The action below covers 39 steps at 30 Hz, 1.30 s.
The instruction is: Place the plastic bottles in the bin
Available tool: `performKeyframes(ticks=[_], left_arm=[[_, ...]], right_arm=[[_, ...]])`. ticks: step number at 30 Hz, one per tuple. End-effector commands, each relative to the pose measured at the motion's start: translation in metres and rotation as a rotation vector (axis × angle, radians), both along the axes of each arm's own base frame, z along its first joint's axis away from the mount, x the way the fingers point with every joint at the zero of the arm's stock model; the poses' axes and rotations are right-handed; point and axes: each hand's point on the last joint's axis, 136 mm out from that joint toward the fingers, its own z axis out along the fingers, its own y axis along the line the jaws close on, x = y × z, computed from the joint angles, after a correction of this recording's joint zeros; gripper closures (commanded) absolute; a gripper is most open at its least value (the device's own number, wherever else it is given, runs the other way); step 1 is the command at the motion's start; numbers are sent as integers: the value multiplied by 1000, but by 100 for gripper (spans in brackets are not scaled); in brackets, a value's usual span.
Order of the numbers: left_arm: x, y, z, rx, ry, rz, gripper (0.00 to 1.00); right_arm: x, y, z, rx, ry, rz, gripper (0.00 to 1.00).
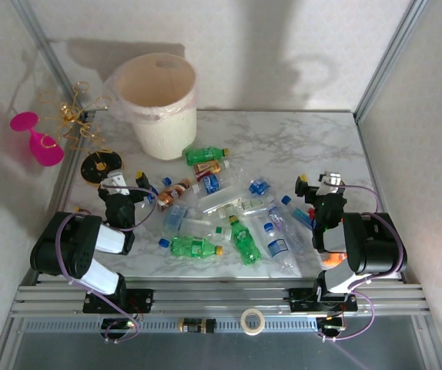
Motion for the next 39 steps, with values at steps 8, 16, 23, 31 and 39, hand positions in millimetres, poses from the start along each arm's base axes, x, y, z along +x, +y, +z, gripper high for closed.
performKeyframes(ticks=[8, 16, 23, 31, 39], left_arm=[[4, 1, 4, -2, -12, -4, 1], [4, 1, 5, -2, -14, -4, 1], [4, 1, 5, 0, -15, -2, 1], [-5, 8, 16, 14, -39, 91, 0], [-13, 1, 66, -67, -45, 134, 0]], right_arm=[[4, 1, 5, -5, -15, 17, 1], [4, 1, 6, -7, -20, 17, 1], [3, 0, 6, -10, -24, 10, 1], [-3, -5, 31, -22, -57, -47, 1], [20, 15, 75, 130, -7, 14, 1]])
